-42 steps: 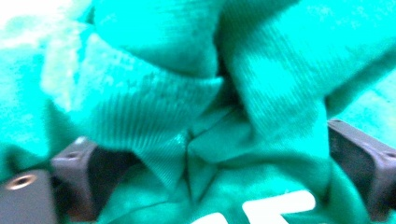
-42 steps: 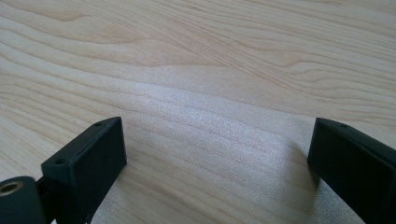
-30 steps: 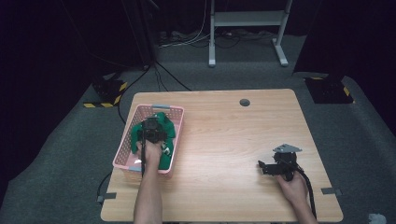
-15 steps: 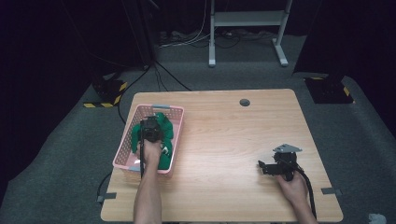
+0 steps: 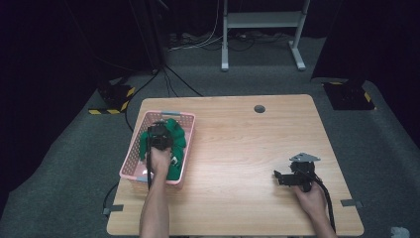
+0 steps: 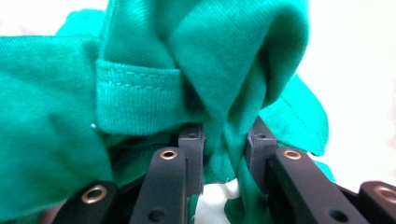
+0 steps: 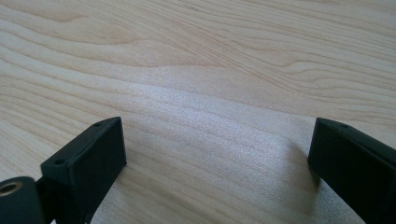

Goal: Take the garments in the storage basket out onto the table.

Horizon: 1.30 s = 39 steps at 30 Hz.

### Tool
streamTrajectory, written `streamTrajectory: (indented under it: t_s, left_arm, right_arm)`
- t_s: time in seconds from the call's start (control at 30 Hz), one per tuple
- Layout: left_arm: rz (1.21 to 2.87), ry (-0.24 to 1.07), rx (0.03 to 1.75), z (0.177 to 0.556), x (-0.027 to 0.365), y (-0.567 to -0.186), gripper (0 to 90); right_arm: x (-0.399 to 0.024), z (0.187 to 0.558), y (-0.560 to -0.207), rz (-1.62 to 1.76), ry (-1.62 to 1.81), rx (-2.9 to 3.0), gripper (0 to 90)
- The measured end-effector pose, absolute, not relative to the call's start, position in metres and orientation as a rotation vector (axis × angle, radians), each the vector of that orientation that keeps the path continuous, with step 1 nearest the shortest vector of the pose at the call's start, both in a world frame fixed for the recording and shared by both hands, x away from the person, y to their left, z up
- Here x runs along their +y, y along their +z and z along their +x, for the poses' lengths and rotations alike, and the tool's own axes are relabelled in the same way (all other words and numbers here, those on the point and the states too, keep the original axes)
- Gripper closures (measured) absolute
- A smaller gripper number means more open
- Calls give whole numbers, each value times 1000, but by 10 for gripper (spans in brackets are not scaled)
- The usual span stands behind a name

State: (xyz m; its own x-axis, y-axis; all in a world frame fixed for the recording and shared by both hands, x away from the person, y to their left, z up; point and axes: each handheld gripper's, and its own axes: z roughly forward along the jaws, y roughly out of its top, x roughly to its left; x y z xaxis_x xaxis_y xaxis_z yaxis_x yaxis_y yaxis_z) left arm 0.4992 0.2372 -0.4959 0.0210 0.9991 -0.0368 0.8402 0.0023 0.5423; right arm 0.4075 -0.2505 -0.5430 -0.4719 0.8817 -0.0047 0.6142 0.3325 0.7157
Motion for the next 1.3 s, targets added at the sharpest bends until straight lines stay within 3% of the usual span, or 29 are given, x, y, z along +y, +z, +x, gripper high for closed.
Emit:
streamTrajectory:
  t_s: [1.3]
  left_arm:
    - [1846,533,1564,470,226,-424,749]
  right_arm:
    - [-251,408,-543,1321,927,2209,42]
